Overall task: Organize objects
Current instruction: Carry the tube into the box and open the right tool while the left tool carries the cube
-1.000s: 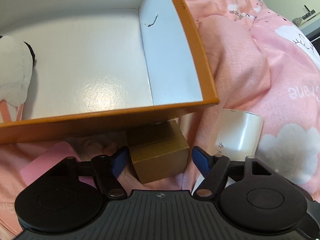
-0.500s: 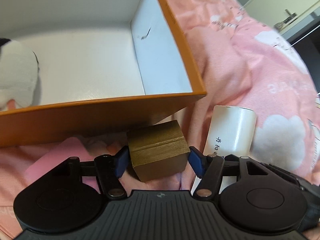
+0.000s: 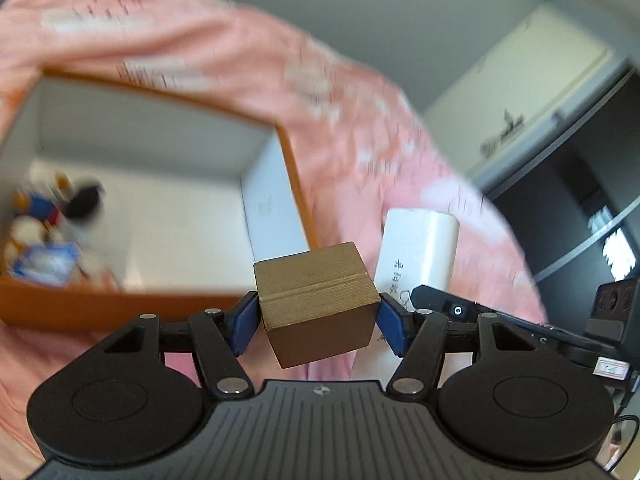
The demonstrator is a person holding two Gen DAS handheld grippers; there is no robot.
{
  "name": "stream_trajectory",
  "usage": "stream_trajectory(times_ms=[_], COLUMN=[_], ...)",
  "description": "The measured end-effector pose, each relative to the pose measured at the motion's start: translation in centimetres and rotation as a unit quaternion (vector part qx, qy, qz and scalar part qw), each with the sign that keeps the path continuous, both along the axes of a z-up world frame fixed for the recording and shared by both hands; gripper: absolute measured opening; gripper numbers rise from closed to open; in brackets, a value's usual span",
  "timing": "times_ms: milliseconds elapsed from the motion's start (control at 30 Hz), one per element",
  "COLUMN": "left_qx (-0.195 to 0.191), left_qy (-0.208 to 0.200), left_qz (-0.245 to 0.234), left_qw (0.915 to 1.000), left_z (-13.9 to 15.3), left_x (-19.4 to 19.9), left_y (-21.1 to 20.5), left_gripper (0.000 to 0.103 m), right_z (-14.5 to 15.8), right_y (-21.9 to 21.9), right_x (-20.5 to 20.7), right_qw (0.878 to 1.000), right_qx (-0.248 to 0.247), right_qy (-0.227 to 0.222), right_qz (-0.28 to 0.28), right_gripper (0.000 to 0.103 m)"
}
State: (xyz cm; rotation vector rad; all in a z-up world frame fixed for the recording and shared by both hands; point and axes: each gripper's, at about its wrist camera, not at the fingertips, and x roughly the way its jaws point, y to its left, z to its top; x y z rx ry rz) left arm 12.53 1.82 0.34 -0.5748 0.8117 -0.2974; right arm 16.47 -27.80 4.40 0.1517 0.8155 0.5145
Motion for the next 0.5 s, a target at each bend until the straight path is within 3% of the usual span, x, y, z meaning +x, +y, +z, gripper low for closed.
stream_trajectory(times_ms=[100,267,367,500], left_qx=[0.021,0.035,0.045,0.043], left_qy=[-0.031,-0.038,-0.033,-0.022], left_qz=[0.036,0.069,0.079,0.084], left_qw=[0.9986,0.9962,0.9953,0.9953], left_z=[1.6,1.8,0.9,-0.5], left_x=[0.7,2.9,4.2,5.2], left_y=[2.0,4.8,5.6,6.5], left_gripper=[0.072,0.072,0.072,0.072], right_z=[2.4,4.1,2.9,-1.1], right_y=[2.3,7.6,11.2,14.7], right_x=[1.4,5.1,7.4,10.6], right_qw=[0.999,0.997,0.995,0.992], right_qx=[0.007,0.004,-0.027,-0.062], right_qy=[-0.025,-0.044,-0.035,0.022], right_qz=[0.027,0.066,0.090,0.112], right_gripper=[0.029,0.029,0.029,0.029])
